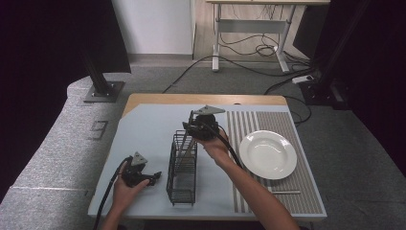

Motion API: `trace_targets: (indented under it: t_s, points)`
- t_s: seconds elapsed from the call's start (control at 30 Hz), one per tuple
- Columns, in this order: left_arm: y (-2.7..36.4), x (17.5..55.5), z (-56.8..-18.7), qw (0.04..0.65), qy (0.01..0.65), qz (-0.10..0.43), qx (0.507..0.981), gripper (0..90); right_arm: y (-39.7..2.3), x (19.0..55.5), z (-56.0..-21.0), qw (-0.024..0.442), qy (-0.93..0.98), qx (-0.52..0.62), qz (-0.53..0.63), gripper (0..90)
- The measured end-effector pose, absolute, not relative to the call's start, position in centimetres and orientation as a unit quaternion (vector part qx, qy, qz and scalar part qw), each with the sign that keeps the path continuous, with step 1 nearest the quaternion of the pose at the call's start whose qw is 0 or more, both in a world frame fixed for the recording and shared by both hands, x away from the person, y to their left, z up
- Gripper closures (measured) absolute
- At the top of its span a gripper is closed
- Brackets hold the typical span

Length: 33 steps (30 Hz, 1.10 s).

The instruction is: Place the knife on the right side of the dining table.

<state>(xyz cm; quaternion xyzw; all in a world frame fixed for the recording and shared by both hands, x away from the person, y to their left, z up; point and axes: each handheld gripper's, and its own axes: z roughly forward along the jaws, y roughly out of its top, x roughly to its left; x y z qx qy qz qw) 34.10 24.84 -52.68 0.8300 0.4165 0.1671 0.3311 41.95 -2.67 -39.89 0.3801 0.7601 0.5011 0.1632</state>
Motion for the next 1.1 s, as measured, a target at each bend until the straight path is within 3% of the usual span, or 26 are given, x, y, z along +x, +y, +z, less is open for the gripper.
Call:
trace_targets:
  t_s: [0.33,0.53,1.1]
  points:
    - [24.8,34.1,-52.7,0.330,0.416,0.168,0.831,14.1,-2.9,41.0,-39.7,0.134,0.740,0.368,0.546,76.0]
    - [24.8,34.1,-52.7,0.330,0.416,0.168,0.831,14.1,-3.5,40.5,-39.2,0.091,0.708,0.367,0.597,82.6]
    - [24.8,34.1,-52.7,0.331,0.416,0.167,0.830,14.1,-7.3,39.0,-35.6,0.144,0.662,0.350,0.647,83.6]
